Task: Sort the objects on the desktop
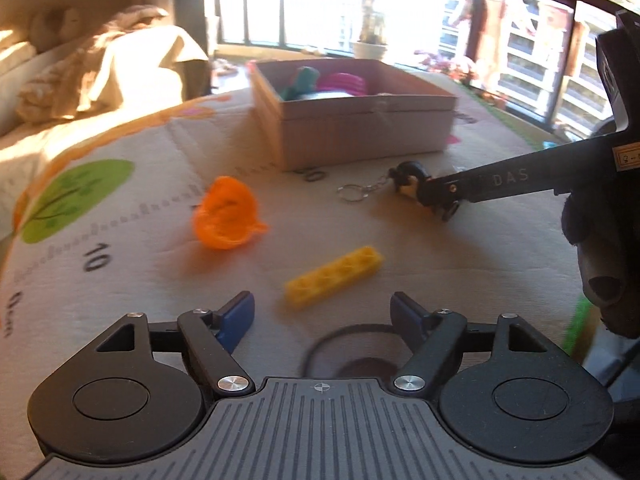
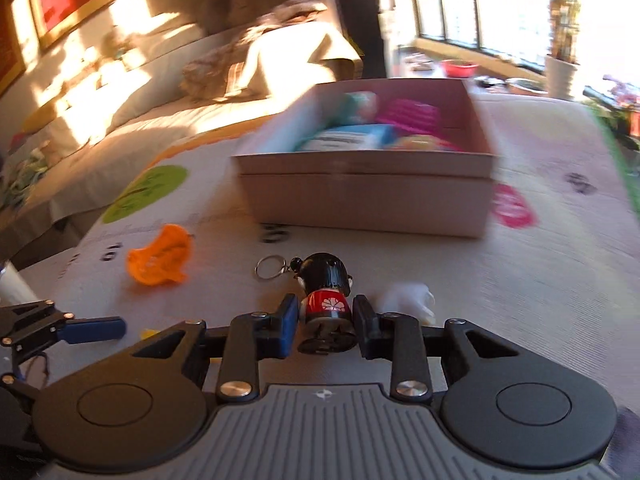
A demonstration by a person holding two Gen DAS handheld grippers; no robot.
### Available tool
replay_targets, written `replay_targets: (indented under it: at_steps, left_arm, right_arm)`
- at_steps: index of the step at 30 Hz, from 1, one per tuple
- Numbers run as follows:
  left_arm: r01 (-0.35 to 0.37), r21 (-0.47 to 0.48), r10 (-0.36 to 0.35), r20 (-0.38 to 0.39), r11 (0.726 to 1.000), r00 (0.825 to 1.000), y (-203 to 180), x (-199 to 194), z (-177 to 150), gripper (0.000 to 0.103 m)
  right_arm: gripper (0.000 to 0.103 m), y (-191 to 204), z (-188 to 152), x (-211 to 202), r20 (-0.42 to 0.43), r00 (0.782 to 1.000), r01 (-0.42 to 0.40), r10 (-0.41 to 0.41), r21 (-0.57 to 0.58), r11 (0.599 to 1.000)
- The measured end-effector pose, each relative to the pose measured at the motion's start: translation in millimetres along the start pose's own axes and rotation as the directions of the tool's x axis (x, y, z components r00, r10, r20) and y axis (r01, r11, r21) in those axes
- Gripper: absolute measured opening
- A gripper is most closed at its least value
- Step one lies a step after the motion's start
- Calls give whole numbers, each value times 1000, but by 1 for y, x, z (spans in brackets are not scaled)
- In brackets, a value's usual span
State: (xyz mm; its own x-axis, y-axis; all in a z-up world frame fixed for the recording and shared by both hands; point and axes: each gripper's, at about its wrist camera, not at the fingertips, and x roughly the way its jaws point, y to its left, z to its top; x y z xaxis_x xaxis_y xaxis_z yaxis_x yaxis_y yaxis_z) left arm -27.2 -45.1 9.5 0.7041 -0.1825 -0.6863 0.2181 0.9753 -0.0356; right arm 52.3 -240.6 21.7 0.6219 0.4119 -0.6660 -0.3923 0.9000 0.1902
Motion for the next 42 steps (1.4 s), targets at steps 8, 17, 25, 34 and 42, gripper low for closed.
replay_targets:
  at_steps: [8, 17, 25, 34, 42]
  left_arm:
    - [6, 45, -6, -16, 999, 1000, -15, 9, -2, 86]
    - [-201, 55, 202, -3, 978, 979, 8, 8, 4, 92]
    - [-230, -1, 230, -30, 973, 973, 22, 5, 6, 92]
    - [-5, -98, -1, -59, 995, 998, 7, -4, 9, 95]
    - [-43, -53, 39, -75, 998, 996, -22, 27, 26, 95]
  right_arm:
    - [51, -17, -16, -9, 16, 1000, 24, -25, 29, 999]
    - [69, -9, -21, -6, 79, 995, 66, -67, 17, 998]
    - [80, -26, -24, -7, 104, 990, 89, -96, 69, 994]
    - [82, -31, -27, -9, 128, 988, 71, -85, 107, 992]
    - [82, -29, -30, -16, 144, 983, 99, -110, 79, 992]
